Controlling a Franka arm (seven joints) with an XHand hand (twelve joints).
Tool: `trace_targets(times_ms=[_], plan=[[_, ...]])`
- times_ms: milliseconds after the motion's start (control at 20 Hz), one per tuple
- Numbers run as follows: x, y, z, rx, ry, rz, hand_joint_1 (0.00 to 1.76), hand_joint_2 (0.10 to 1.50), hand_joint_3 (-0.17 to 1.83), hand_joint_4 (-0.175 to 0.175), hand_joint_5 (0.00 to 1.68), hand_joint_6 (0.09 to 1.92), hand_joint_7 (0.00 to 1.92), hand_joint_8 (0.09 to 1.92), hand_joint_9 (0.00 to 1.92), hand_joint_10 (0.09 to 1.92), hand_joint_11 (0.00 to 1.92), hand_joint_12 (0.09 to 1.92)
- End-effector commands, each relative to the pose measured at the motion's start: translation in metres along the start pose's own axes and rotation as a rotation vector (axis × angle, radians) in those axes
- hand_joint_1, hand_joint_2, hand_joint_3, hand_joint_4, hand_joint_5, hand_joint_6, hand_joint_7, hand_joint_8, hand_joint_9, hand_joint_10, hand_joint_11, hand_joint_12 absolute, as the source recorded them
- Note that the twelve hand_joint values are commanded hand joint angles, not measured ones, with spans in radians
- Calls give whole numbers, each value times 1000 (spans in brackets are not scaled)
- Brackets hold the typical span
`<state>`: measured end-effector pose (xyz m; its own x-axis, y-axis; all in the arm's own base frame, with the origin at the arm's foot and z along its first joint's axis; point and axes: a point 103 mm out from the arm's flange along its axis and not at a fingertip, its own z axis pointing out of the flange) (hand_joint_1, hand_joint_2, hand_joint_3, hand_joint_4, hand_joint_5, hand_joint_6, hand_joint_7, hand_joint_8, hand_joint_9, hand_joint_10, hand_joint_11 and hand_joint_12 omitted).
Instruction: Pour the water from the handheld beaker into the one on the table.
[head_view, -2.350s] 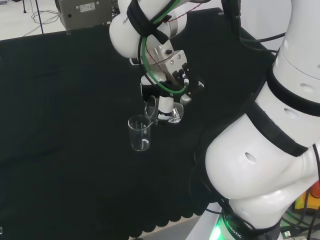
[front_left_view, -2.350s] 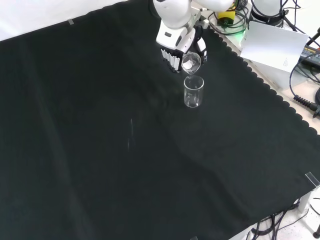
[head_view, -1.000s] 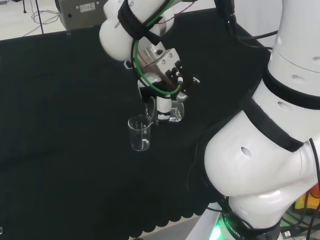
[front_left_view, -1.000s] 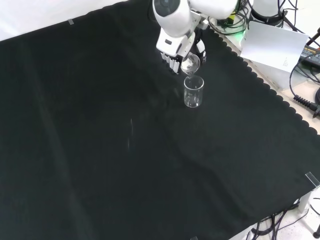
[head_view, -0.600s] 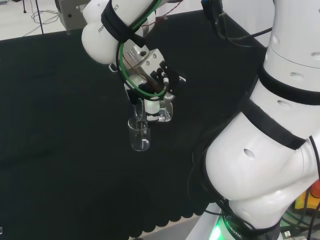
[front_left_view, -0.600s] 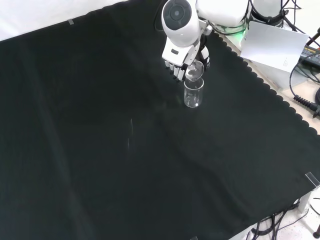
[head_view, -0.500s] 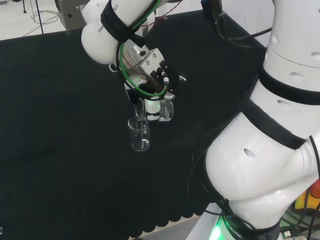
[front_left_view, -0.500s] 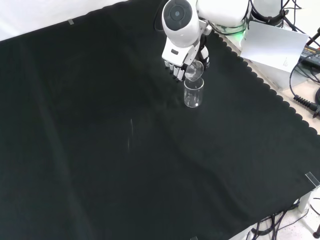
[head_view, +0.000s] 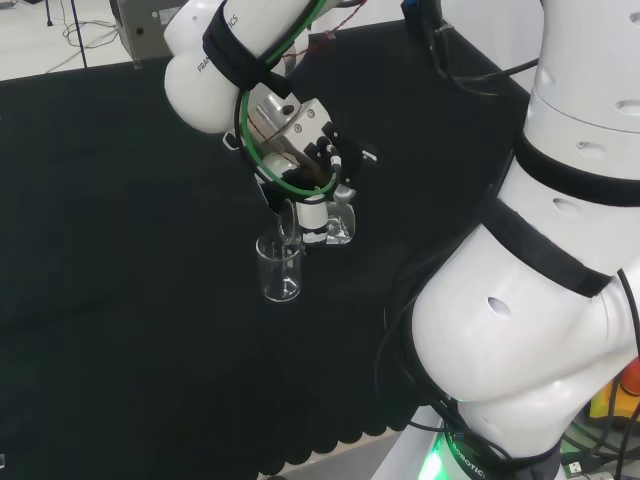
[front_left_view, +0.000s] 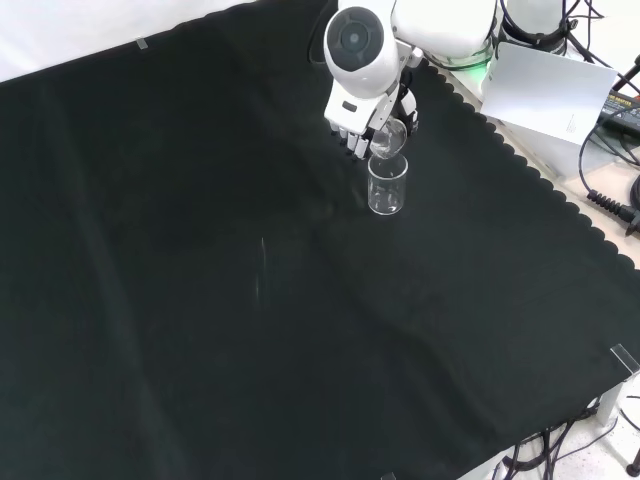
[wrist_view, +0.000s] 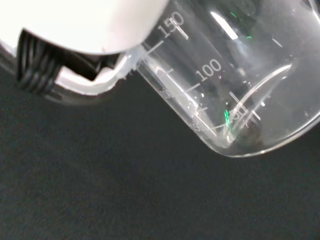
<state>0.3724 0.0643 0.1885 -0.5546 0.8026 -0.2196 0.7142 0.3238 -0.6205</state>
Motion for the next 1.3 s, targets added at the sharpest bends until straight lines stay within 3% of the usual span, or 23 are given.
trace_targets(times_ms=[50,1300], plan=[[2,0,-1,23,-19,1,1308,458,1104,-175,1187,1035,1244,1015,1566,857,1317,980],[16,1,-13,86,-93,19,1308,456,1112,-175,1184,1046,1242,1025,1563,865,1317,987]])
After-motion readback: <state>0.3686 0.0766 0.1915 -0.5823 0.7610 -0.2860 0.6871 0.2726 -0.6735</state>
